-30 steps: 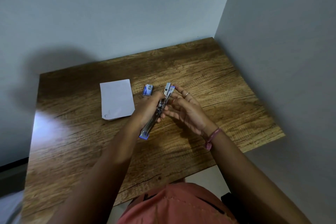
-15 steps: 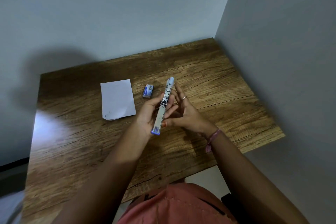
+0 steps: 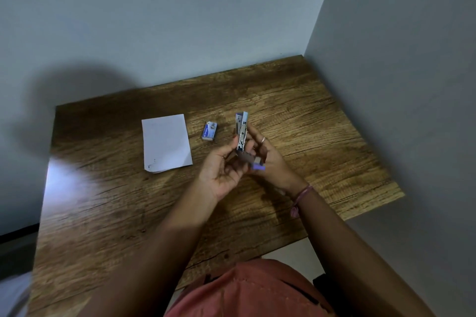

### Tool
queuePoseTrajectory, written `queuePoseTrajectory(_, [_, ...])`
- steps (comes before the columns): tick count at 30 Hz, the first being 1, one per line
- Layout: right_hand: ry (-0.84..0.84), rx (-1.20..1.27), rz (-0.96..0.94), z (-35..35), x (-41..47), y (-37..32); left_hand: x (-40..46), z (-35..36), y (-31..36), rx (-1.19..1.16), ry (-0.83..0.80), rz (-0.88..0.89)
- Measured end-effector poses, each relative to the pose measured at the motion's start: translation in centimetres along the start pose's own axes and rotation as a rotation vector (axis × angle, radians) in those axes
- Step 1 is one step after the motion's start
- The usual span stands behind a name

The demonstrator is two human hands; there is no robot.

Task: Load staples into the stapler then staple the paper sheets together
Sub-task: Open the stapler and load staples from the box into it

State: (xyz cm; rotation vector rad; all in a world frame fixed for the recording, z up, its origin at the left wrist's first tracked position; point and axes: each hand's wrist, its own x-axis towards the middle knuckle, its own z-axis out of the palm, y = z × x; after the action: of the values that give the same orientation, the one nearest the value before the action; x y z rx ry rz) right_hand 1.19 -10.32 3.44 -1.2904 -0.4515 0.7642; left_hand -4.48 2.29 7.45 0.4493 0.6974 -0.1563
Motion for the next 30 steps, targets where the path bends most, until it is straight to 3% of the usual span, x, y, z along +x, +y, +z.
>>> queuePoseTrajectory(2, [0.035, 0.167, 0.004, 0.1, 0.2, -0.6, 0.2, -0.3, -0.1, 0.023, 0.007, -0.03])
queuePoseTrajectory(6, [0.123, 0.203, 0.025, -0.4, 1.2, -1.6, 0.4, -0.1, -0.8, 0.093, -0.029, -0.106])
queuePoseTrajectory(18, [0.176, 0.749, 0.142, 0.2, 3.0, -2.4, 1.3, -0.2, 0.1, 0.071, -0.089, -0.149])
queuePoseTrajectory(30, [0.203, 0.794, 0.226, 0.3, 3.8, -2.7, 1.4, -0.6, 0.1, 0.023, -0.107, -0.131])
